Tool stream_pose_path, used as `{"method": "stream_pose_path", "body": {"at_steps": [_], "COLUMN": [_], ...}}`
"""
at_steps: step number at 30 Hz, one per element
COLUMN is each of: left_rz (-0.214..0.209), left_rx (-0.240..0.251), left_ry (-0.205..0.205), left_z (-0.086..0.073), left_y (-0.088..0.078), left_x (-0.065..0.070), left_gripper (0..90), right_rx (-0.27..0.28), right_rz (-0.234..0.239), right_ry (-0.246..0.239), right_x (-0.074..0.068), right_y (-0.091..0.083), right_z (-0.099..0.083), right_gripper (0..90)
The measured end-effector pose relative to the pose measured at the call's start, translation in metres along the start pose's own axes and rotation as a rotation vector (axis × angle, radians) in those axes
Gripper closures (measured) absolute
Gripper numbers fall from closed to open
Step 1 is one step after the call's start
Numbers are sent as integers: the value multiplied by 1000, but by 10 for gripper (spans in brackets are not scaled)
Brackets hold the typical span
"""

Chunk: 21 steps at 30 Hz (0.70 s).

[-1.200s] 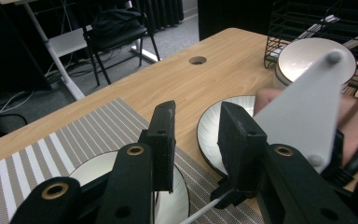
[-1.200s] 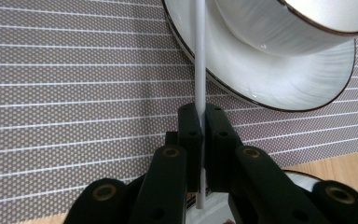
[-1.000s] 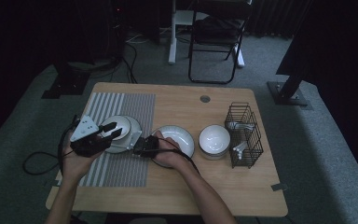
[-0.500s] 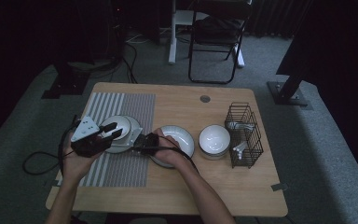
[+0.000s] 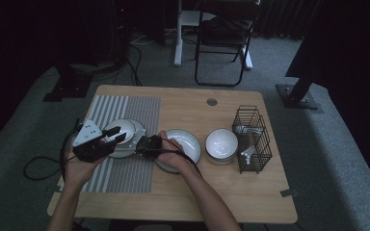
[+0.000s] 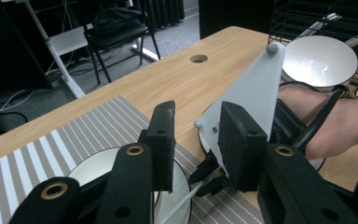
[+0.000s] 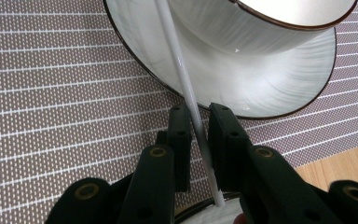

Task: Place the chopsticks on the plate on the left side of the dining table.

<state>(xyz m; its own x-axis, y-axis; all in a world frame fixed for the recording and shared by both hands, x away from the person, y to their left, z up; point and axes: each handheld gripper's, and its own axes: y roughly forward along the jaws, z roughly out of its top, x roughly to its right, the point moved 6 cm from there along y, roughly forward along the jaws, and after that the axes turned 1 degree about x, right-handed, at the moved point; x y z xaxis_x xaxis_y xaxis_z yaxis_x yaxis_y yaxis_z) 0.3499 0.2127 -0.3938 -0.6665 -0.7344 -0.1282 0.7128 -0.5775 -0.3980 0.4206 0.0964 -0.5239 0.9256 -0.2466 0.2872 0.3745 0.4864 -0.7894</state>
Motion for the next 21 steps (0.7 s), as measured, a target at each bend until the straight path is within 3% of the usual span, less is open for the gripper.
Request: {"method": "stream_pose_path", "body": {"at_steps": [8, 14, 21], "left_rz": [-5, -1, -2], "left_rx": [0, 2, 4], "left_ry": [4, -1, 0], "left_z": [1, 1, 2], "left_y": [1, 0, 1], "left_x": [2, 0, 0], "left_gripper": [673, 673, 672], "right_rx": [-11, -1, 0], "right_rz": [-10, -20, -13], "right_ry": [0, -2, 15], "right_x": [-4, -1, 3], "right_y": [4, -3, -7], "right_z": [0, -1, -3], "right_gripper": [781, 758, 825]}}
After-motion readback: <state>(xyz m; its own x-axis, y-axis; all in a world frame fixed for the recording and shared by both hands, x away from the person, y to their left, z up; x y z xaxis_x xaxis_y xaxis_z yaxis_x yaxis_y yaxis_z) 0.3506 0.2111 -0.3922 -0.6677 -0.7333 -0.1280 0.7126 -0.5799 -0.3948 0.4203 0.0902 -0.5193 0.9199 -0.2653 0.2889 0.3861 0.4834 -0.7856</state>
